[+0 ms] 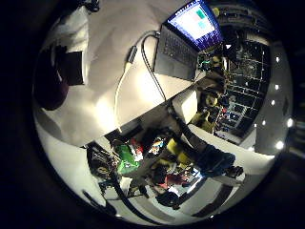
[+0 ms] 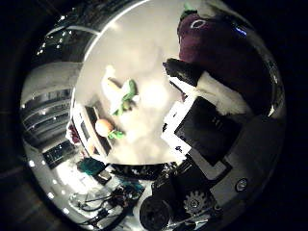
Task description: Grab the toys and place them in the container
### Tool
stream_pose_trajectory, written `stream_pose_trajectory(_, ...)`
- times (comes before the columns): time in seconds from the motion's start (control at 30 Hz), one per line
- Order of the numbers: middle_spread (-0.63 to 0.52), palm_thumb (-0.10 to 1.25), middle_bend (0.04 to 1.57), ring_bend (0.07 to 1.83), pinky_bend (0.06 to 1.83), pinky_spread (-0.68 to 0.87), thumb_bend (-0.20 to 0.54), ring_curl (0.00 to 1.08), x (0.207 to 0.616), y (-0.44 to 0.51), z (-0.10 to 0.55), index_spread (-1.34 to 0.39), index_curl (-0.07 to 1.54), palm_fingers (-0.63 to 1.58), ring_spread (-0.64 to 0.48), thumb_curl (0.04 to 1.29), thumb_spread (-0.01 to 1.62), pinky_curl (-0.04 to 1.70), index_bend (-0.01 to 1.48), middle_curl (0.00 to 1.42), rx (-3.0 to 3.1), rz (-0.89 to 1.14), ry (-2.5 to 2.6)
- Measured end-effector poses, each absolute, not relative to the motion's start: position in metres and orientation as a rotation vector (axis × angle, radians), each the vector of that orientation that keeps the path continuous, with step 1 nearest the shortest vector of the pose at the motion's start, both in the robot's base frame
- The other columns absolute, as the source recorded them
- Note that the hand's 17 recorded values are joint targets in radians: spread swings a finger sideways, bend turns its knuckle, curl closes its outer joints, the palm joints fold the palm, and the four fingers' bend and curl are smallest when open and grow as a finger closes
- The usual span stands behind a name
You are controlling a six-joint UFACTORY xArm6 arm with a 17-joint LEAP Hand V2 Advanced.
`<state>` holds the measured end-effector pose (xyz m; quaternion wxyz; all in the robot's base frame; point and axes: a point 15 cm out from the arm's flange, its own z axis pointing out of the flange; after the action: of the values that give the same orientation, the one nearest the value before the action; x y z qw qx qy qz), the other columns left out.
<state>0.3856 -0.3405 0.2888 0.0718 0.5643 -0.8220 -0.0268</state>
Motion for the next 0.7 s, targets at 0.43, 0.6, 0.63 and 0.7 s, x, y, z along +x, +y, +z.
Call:
stream_pose_trajectory(0.43, -0.17, 1.03, 1.28, 1.34, 1.20, -0.18, -0.015, 0.77, 0.415, -0.058, 0.363, -0.27, 0.91, 1.05, -0.24, 0.59, 1.04, 1.14, 1.08, 0.84, 2.231, -0.020, -2.197)
stream_pose_trajectory(0.6, -0.17, 1.02, 1.28, 1.33, 1.16, -0.19, -0.014, 0.79, 0.412, 0.060, 0.368, -0.27, 0.91, 1.05, -0.25, 0.60, 1.04, 1.20, 1.08, 0.84, 2.404, -0.075, -2.092)
stream_pose_trajectory(0.63, -0.17, 1.02, 1.28, 1.32, 1.16, -0.19, -0.014, 0.79, 0.410, 0.078, 0.365, -0.27, 0.91, 1.06, -0.25, 0.60, 1.04, 1.21, 1.08, 0.84, 2.424, -0.086, -2.068)
stream_pose_trajectory(0.7, -0.17, 1.02, 1.28, 1.32, 1.15, -0.19, -0.014, 0.80, 0.405, 0.117, 0.364, -0.27, 0.91, 1.06, -0.25, 0.61, 1.04, 1.22, 1.08, 0.84, 2.485, -0.088, -2.012)
